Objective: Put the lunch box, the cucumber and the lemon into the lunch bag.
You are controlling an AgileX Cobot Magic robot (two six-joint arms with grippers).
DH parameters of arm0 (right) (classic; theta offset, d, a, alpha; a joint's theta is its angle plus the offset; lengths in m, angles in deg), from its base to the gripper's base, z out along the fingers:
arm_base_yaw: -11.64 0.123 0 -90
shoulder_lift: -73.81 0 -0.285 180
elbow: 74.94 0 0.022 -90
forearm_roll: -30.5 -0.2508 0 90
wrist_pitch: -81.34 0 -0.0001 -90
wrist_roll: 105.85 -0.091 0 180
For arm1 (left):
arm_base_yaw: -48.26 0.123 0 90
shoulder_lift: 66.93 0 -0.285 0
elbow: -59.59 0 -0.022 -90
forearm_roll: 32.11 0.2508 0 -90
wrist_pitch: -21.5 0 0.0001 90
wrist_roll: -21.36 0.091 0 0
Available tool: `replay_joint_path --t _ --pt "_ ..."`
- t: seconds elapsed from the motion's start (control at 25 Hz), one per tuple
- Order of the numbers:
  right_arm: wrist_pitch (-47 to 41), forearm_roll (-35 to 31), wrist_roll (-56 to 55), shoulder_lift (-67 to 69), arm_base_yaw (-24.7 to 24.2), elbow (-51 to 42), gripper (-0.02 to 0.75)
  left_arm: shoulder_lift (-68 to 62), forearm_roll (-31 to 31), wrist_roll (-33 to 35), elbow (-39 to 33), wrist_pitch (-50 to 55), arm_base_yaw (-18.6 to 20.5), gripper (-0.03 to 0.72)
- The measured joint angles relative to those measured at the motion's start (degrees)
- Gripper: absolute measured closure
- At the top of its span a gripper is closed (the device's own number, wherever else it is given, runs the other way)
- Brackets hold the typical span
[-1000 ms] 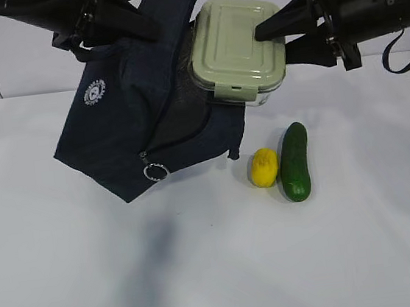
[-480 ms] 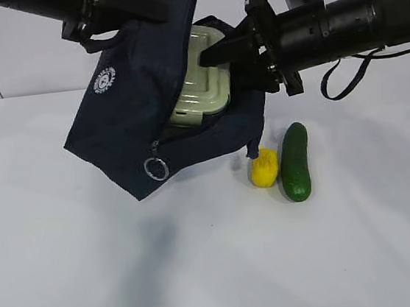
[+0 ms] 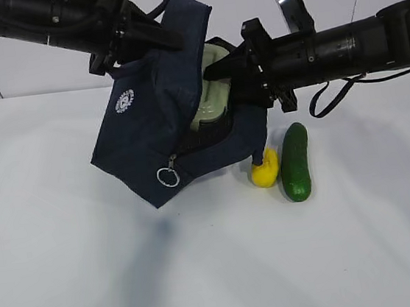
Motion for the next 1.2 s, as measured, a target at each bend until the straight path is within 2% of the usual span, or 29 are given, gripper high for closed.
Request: replay_joint_path --t 0.2,0.44,0.92,1.2 --pt "0.47 -0.76 0.58 2.72 0.27 0.00 0.367 -3.38 -2.68 0.27 0.00 0.90 0.57 0.695" --pt "4.74 -1.54 2.87 4.05 3.59 1.34 0.367 -7.06 -5.23 1.29 0.13 3.35 1.57 0.695" --pt "5.09 -2.96 3.35 8.91 6.42 5.92 0.367 -8.75 -5.30 1.95 0.13 8.44 6.68 0.695" --pt "5.25 -3.05 3.38 8.91 6.42 5.95 0.367 -8.75 -5.19 1.95 0.13 9.02 7.45 0.695"
